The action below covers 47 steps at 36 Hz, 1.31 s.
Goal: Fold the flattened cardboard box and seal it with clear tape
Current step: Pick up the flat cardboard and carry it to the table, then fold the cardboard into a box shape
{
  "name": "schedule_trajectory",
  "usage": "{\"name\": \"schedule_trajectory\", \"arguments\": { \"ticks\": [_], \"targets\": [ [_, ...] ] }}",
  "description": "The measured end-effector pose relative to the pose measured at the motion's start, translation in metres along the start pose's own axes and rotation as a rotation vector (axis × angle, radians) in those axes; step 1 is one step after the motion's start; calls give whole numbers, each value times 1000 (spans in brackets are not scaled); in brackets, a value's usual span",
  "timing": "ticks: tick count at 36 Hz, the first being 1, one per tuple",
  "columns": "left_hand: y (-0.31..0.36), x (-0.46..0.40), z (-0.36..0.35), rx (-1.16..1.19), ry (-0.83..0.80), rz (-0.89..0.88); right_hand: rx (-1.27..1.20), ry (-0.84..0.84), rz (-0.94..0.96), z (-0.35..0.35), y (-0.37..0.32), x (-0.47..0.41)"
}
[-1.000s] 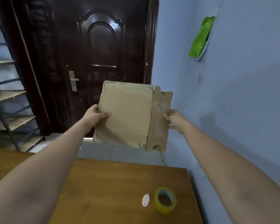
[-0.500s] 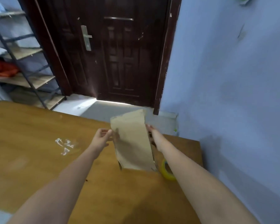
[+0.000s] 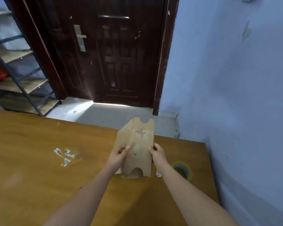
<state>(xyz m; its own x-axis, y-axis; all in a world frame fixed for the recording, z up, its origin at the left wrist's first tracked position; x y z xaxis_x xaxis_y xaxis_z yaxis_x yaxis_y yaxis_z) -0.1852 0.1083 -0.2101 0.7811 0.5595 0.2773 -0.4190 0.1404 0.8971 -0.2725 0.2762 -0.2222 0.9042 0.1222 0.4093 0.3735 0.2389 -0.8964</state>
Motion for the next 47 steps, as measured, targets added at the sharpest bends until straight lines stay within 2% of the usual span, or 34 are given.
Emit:
{"name": "schedule_trajectory", "arguments": {
  "ticks": [4,6,11,13,16,21,28,31,40,43,47],
  "targets": [
    [3,-7,6,-104,11,-69,31,68,34,3,-8,-2],
    [7,-13,16,-156,77,-111,51,87,51,7,-14,-2],
    [18,-35,79,-268,498,-86,59,54,60,20,-20,-6],
    [11,-43,101,-198,592,-19,27,53,55,26,-21,-5],
    [-7,-51,123,-24,648,119,-28,48,13,31,-11,-7],
    [-30,-57,116,364,524,251,-184,0,-75,29,16,-2],
    [-23,-39,105,598,484,252,-289,20,-155,27,42,16],
    [-22,-28,97,561,463,224,-329,-21,-205,11,49,22],
    [-14,-12,96,438,407,64,-514,-1,-280,-16,48,33],
    [-18,-12,103,381,397,40,-459,-1,-264,-13,38,33],
    [-13,-13,108,315,378,-26,-342,86,-210,7,24,32]
  ]
}}
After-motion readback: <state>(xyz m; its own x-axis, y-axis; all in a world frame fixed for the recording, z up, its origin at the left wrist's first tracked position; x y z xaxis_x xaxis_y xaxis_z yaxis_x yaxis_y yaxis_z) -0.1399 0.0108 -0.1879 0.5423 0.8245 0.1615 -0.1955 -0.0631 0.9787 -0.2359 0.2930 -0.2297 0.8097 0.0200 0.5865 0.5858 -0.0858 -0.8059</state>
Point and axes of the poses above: each hand's wrist, its own x-axis away from the middle knuckle, its own z-axis out of the back of the hand, y = z × x, the point moved 9 cm from there along -x, towards the middle knuckle, and after that the axes turned 9 degrees about y, right-handed, at the moved point
